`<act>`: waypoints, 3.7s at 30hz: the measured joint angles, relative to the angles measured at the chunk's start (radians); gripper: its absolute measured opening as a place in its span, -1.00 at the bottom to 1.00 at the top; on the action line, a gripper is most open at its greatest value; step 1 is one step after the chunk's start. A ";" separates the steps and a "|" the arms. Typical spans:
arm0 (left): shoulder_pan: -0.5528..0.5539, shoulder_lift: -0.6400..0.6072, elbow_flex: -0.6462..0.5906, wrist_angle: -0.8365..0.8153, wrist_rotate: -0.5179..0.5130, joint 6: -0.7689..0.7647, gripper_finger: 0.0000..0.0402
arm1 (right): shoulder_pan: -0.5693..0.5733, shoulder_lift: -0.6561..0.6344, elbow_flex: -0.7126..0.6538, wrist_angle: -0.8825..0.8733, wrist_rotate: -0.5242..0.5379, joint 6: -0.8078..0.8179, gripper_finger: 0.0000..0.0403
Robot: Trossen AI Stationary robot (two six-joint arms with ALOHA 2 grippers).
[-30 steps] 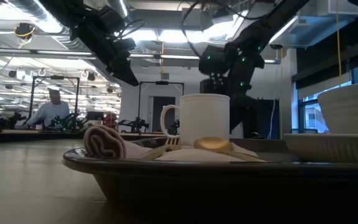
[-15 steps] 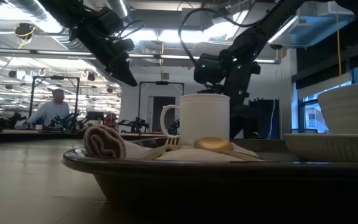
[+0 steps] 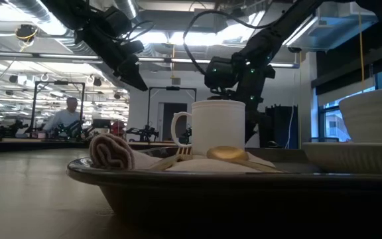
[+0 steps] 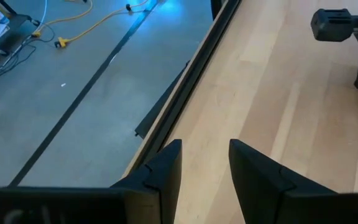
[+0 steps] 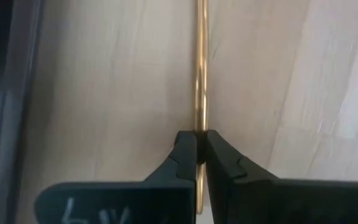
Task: Set up tray
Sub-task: Put the gold knife on the brown napkin between the gold fork and gold spoon
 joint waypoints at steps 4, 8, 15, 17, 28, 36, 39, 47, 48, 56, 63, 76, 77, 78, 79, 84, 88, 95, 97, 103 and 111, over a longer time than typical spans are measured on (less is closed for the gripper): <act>0.000 0.000 0.000 0.000 0.000 0.000 -0.37 | -0.006 -0.016 0.043 -0.032 -0.001 0.060 -0.96; 0.000 0.000 0.000 0.001 0.000 0.000 -0.37 | -0.016 -0.038 0.114 -0.070 -0.001 0.141 -0.96; 0.000 0.000 0.000 0.001 -0.010 -0.003 -0.37 | -0.017 -0.046 0.294 -0.259 -0.007 0.396 -0.96; 0.000 0.000 0.000 0.001 -0.015 -0.008 -0.37 | -0.016 -0.048 0.362 -0.372 -0.008 0.496 -0.96; 0.000 0.000 0.003 -0.004 -0.072 -0.013 -0.37 | 0.150 -0.051 0.745 -0.861 0.057 1.097 -0.96; -0.010 -0.035 0.004 -0.004 0.043 -0.050 -0.37 | 0.489 -0.052 0.890 -0.963 0.124 1.664 -0.96; -0.025 -0.060 0.004 -0.004 0.059 -0.078 -0.37 | 0.636 -0.047 0.888 -0.906 0.182 1.906 -0.96; -0.090 -0.110 0.005 -0.005 0.053 -0.036 -0.37 | 0.884 0.032 0.798 -0.586 0.285 2.273 -0.96; -0.097 -0.115 0.005 -0.007 0.052 -0.046 -0.37 | 0.894 0.048 0.791 -0.583 0.288 2.308 -0.96; -0.154 -0.149 0.005 -0.014 0.048 -0.054 -0.37 | 0.909 0.198 0.774 -0.532 0.239 2.462 -0.97; -0.175 -0.149 0.005 -0.025 0.045 -0.053 -0.37 | 0.909 0.261 0.775 -0.469 0.234 2.596 -0.97; -0.179 -0.149 0.005 -0.034 0.045 0.009 -0.37 | 0.863 0.270 0.776 -0.475 0.280 2.670 -0.97; -0.178 -0.149 0.005 -0.034 0.045 0.012 -0.37 | 0.859 0.270 0.776 -0.476 0.271 2.670 -0.97; -0.178 -0.149 0.005 -0.034 0.045 0.012 -0.37 | 0.855 0.270 0.776 -0.476 0.257 2.670 -0.97; -0.178 -0.149 0.005 -0.034 0.045 0.012 -0.37 | 0.853 0.270 0.776 -0.476 0.248 2.670 -0.97; -0.178 -0.149 0.005 -0.034 0.045 0.033 -0.37 | 0.848 0.270 0.776 -0.463 0.226 2.674 -0.97; -0.178 -0.149 0.005 -0.034 0.045 0.038 -0.37 | 0.844 0.275 0.777 -0.465 0.196 2.675 -0.97; -0.178 -0.148 0.005 -0.034 0.046 0.052 -0.37 | 0.831 0.308 0.777 -0.460 0.179 2.682 -0.95; -0.178 -0.148 0.005 -0.034 0.046 0.052 -0.37 | 0.829 0.317 0.777 -0.443 0.177 2.679 -0.90; -0.178 -0.148 0.005 -0.035 0.046 0.053 -0.37 | 0.826 0.331 0.777 -0.433 0.175 2.673 -0.76; -0.178 -0.148 0.005 -0.035 0.046 0.052 -0.37 | 0.825 0.331 0.777 -0.447 0.175 2.668 -0.74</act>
